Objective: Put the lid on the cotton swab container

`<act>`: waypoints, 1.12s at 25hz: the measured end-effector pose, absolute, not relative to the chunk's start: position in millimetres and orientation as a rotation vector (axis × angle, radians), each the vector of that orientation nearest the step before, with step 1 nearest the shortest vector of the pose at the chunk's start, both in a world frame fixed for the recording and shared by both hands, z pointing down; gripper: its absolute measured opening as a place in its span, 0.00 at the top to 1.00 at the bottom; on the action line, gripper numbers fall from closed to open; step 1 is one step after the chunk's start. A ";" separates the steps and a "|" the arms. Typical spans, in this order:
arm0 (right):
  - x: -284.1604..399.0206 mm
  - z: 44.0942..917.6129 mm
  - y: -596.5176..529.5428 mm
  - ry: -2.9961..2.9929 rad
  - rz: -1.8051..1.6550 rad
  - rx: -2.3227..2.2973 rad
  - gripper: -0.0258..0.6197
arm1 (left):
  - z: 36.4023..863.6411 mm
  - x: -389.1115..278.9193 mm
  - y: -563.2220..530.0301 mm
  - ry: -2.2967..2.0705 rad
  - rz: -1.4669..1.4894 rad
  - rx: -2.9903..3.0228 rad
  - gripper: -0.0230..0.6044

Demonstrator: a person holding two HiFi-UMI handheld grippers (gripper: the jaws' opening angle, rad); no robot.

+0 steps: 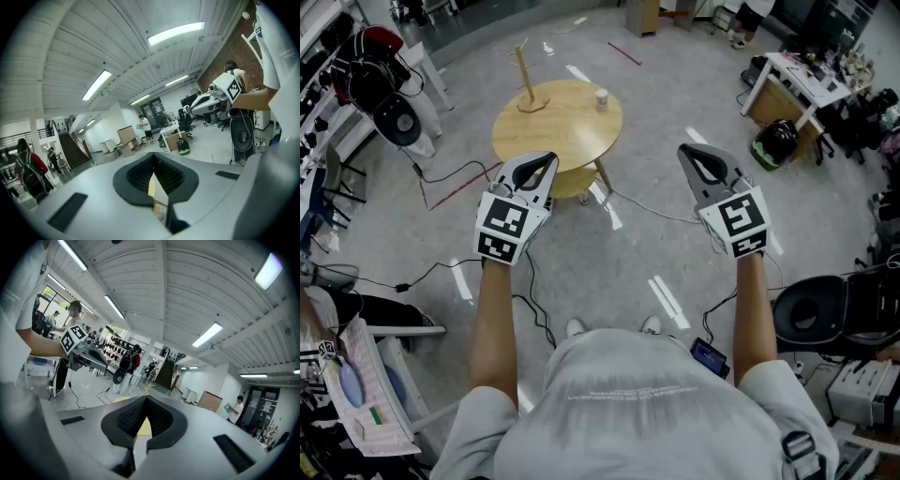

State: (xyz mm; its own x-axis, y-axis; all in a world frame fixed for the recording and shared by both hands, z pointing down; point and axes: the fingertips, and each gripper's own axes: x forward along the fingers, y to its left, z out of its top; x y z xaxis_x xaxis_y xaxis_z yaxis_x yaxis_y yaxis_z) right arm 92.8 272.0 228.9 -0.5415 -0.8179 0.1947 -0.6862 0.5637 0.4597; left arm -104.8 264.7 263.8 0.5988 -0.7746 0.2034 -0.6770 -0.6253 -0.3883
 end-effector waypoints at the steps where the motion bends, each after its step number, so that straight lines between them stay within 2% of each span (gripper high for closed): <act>1: 94.0 230.1 270.7 -2.409 -0.471 1.221 0.92 | 263.8 -104.5 263.8 1.189 -0.516 -2.558 0.93; 18: 136.7 242.0 258.2 -2.431 -0.447 1.241 0.92 | 271.6 -78.9 262.5 1.252 -0.554 -2.562 0.93; 28: 212.1 253.2 250.4 -2.522 -0.426 1.142 0.92 | 283.6 0.1 261.2 1.391 -0.553 -2.529 0.93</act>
State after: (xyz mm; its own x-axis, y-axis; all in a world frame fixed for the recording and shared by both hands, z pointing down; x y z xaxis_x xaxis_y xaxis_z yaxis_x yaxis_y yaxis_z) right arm 212.1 250.4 253.2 -0.6196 -0.7639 0.1804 -0.6622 0.6321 0.4023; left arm 0.1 261.2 283.6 0.4867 -0.8440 0.2256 -0.7682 -0.5364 -0.3495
